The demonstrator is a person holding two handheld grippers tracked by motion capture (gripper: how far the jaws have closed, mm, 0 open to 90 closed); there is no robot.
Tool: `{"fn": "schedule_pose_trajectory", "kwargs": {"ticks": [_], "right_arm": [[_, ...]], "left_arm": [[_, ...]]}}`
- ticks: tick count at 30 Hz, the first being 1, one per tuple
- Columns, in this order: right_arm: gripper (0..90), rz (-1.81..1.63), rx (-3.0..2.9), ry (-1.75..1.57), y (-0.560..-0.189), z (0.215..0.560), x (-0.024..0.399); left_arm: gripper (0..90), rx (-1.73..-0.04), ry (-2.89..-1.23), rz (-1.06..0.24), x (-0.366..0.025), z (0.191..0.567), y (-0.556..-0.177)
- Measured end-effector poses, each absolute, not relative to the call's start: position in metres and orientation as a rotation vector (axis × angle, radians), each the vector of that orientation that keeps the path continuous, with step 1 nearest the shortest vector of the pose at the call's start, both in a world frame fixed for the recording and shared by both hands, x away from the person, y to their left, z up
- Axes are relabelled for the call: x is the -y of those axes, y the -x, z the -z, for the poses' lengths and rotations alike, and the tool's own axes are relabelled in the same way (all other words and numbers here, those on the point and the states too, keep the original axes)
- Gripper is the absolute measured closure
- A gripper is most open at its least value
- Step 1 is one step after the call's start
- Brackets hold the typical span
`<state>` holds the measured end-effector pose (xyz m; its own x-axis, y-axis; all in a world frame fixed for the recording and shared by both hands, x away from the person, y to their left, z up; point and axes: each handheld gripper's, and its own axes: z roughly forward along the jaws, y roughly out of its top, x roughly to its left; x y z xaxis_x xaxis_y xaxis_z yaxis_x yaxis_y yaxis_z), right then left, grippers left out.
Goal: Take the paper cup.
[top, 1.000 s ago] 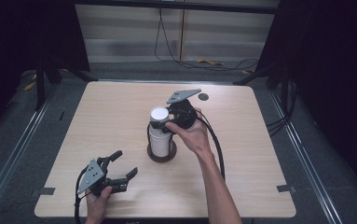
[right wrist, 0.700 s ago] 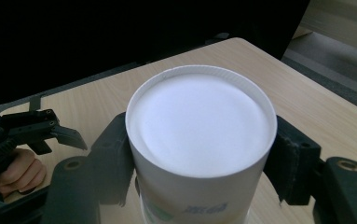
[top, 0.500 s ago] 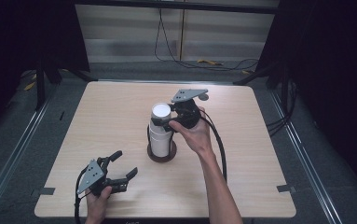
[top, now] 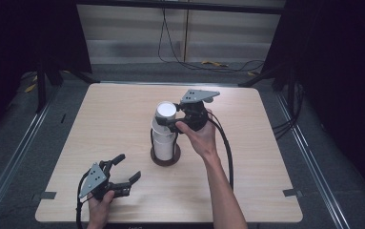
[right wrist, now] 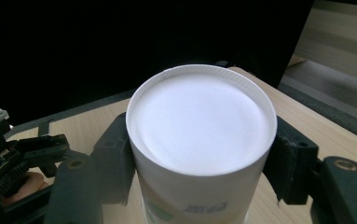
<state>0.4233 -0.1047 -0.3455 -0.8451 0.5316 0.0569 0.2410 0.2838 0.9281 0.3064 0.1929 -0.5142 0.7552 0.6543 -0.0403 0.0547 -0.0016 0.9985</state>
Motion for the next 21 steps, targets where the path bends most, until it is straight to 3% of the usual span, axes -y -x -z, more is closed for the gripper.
{"fn": "schedule_pose_trajectory", "kwargs": {"ticks": [21], "right_arm": [[35.3, -1.766, -2.132, -0.701, -0.412, 0.341, 0.124]], "left_arm": [[15.5, -0.614, -1.530, -0.509, -0.193, 0.514, -0.308]]}}
